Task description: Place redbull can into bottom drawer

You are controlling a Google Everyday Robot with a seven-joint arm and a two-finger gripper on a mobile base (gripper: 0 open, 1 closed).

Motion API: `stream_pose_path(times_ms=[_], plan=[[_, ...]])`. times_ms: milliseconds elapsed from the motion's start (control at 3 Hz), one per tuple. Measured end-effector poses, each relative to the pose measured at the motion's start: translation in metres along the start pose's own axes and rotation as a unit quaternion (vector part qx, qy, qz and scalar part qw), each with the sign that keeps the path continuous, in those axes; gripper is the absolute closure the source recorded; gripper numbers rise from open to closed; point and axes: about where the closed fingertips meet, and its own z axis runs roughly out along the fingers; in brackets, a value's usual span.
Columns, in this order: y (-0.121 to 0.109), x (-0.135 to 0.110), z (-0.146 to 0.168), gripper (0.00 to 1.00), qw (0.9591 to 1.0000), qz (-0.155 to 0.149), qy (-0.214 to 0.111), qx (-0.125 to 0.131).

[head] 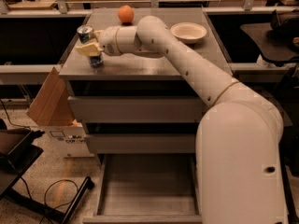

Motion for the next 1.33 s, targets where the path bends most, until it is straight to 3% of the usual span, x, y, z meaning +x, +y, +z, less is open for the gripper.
stream_pose_path(times_ms=[333, 667, 1000, 1333], plan=[[0.036, -0.015, 0.012, 1.00, 0.9983, -0.020, 0.005, -0.054], [0.078, -0.035, 0.008, 1.00, 0.9953, -0.044, 0.007, -0.086], [0.115, -0.046, -0.016, 1.00, 0.9946, -0.061, 0.016, -0.083], [0.141, -0.062, -0.060, 1.00, 0.9967, -0.073, 0.002, -0.035]])
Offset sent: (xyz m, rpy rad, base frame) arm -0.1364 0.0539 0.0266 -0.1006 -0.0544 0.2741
